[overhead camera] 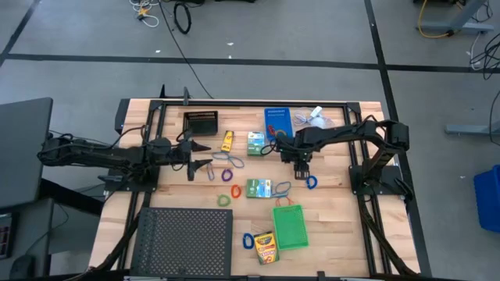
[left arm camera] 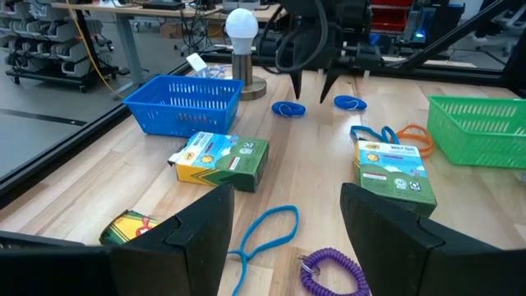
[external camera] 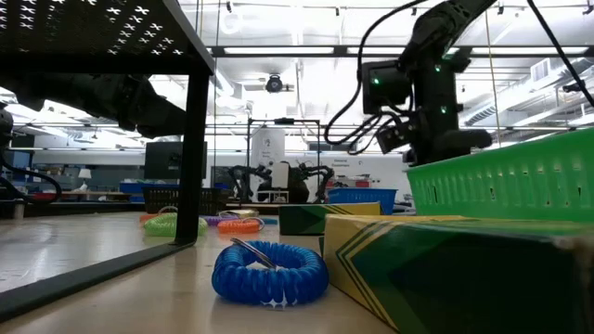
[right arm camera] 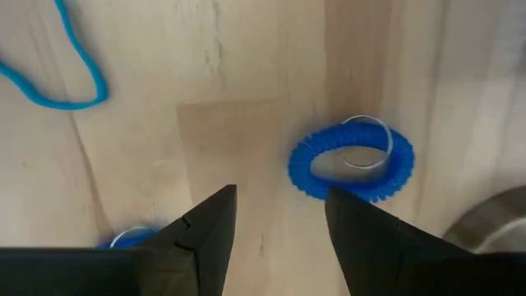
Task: Pick & Place Office Desk Supplies
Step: Put the top right blue spring keychain into the blue bin
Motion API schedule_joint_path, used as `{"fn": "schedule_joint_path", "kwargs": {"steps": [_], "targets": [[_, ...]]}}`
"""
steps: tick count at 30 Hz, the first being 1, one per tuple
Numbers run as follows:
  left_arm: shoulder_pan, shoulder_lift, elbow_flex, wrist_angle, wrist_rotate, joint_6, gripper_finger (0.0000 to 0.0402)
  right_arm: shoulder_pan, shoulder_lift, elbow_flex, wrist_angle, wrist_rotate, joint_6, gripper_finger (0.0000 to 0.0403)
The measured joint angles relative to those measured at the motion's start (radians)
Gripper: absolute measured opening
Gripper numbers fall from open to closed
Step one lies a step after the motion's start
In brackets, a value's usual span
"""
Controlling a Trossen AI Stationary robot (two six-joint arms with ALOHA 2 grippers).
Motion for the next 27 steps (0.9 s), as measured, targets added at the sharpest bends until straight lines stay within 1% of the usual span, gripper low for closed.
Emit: {"fn": "schedule_joint_path", "kwargs": {"steps": [8,11,21,24,27], "targets": [[0.000,0.000,0.000,0.000,0.000,0.000,0.0231,-0.002,0.001,-0.052,0.144,0.006,-0.022,0.0196],[0.000,0.000,0.000,0.000,0.000,0.000,0.0231,-0.002,0.001,-0.066,0.149,0.029,-0.026,0.0196],[0.000,0.000,0.000,0.001,0.000,-0.001,0.0231,-0.031,-0.003,-0.111,0.201,0.027,-0.022,0.0196],[0.000,0.000,0.000,0.001,0.000,-0.001,0.0231,-0.034,-0.003,-0.116,0.210,0.021,-0.025,0.0181],[0.000,0.000,0.000,0.001,0.000,-0.001,0.0231,-0.033,-0.003,-0.117,0.212,0.017,-0.026,0.0142]]}}
